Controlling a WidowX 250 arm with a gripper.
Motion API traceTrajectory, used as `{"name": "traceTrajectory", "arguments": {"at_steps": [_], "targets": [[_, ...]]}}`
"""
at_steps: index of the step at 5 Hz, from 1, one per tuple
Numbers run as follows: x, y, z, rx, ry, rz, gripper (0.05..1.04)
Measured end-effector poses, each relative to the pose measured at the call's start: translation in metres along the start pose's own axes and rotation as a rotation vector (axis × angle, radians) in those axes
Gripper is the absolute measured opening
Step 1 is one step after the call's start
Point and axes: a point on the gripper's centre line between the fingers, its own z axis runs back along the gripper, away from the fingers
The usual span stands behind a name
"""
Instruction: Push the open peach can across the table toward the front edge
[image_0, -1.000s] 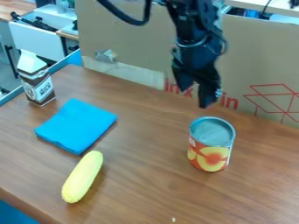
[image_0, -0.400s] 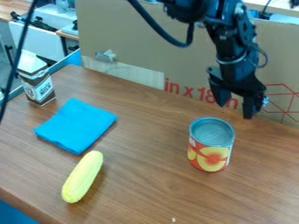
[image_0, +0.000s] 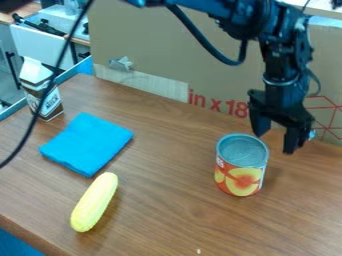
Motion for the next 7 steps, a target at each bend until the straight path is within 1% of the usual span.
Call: {"name": "traceTrajectory", "arguments": {"at_steps": [1,2,3,4,5,6,7], "targets": [[-0.029,-0.005,-0.013,0.023,0.11,-0.022,1.001],[-0.059,-0.024,-0.008,0.032,0.139,0.013,1.001],[-0.086,-0.035,0.003,0.043,0.149,0.061,1.001],[-0.11,-0.049,0.024,0.069,0.128,0.101,1.001],[-0.127,-0.058,0.028,0.068,0.142,0.119,1.001],[-0.131,-0.064,0.025,0.031,0.151,0.127,1.001],[-0.133,-0.067,0.025,0.014,0.164,0.119,1.001]]}}
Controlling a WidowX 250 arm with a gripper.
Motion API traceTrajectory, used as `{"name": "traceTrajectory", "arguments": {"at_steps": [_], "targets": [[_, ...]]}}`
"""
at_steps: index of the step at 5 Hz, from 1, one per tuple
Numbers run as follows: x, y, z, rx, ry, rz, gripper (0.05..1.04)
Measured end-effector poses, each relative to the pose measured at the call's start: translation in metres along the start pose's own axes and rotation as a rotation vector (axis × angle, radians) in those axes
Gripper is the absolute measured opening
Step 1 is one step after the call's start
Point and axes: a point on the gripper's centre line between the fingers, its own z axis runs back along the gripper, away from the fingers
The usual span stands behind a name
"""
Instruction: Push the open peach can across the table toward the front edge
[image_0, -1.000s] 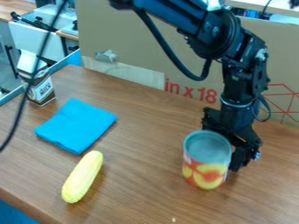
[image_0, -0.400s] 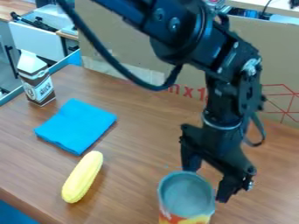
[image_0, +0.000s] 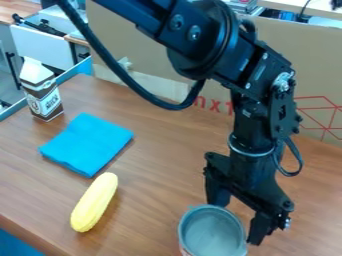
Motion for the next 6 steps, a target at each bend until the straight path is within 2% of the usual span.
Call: {"name": "traceTrajectory", "arguments": {"at_steps": [1,2,3,4,5,6], "targets": [[-0.001,0.003,0.008,0.017,-0.007,0.001,1.001],[-0.001,0.012,0.024,0.055,-0.031,-0.017,1.001],[-0.005,0.04,0.058,0.107,-0.092,0.024,1.001],[-0.022,0.058,0.066,0.108,-0.095,0.045,1.001],[-0.044,0.085,0.071,0.081,-0.09,0.093,1.001],[-0.061,0.1,0.074,0.074,-0.02,0.087,1.001]]}}
